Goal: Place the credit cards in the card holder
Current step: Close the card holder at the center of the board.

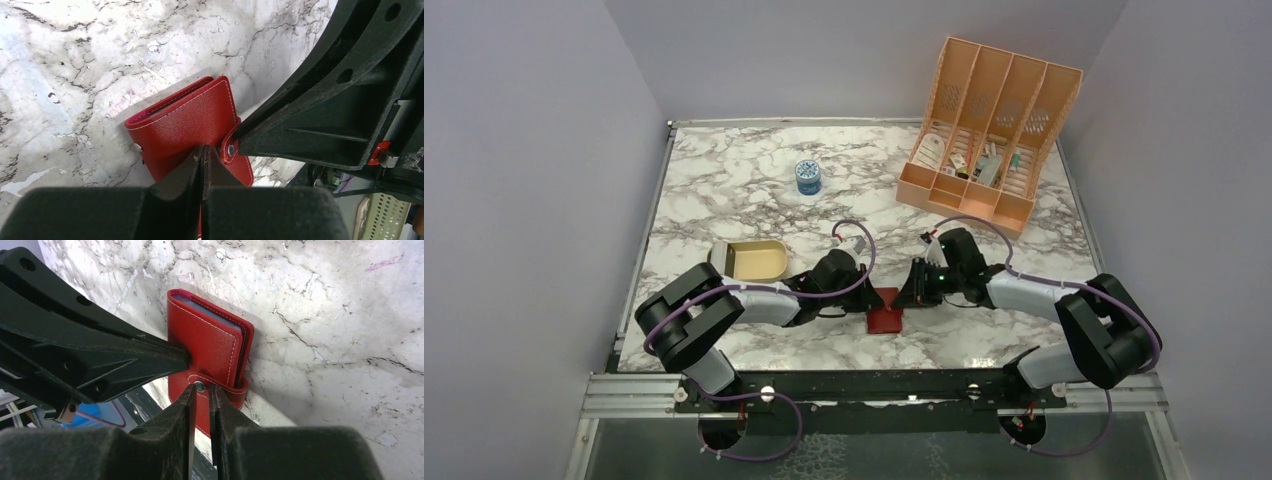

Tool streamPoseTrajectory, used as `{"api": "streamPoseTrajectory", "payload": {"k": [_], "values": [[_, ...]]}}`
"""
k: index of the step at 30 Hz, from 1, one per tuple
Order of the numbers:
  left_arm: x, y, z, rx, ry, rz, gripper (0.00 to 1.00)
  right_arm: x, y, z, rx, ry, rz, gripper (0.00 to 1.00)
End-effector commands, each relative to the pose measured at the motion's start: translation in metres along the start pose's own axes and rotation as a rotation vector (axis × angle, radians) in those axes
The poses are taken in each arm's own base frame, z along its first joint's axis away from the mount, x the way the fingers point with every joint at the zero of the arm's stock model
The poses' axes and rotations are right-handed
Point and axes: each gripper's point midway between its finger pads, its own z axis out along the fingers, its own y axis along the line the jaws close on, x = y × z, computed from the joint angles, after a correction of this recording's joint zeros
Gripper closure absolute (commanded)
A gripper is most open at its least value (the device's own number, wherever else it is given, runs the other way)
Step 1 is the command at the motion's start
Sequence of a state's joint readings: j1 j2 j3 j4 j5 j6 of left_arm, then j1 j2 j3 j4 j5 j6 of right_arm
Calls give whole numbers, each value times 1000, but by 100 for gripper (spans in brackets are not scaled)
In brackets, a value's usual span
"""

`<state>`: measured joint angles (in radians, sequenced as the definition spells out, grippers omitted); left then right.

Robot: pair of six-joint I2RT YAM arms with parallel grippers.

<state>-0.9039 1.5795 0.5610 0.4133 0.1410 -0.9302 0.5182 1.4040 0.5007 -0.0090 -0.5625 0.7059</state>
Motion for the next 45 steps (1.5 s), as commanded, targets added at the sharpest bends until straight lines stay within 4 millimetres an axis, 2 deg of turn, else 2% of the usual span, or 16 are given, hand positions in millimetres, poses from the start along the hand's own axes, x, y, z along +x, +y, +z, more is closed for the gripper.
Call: {"api": "streamPoseTrajectory", "payload": {"k": [1, 9, 15, 28, 45], "values": [[14, 19, 4, -77, 38, 4, 98, 4, -1, 6, -6, 7, -1, 84], [15, 18, 4, -75, 39, 6, 98, 8, 0, 7, 12, 15, -13, 84], [15, 18, 4, -75, 39, 6, 98, 9, -10, 8, 66, 11, -13, 85], [16, 15, 3, -69, 42, -1, 100, 12, -18, 14, 179, 35, -42, 88], [14, 7, 0, -45, 37, -19, 100, 26, -69, 5, 542, 91, -100, 91]]}}
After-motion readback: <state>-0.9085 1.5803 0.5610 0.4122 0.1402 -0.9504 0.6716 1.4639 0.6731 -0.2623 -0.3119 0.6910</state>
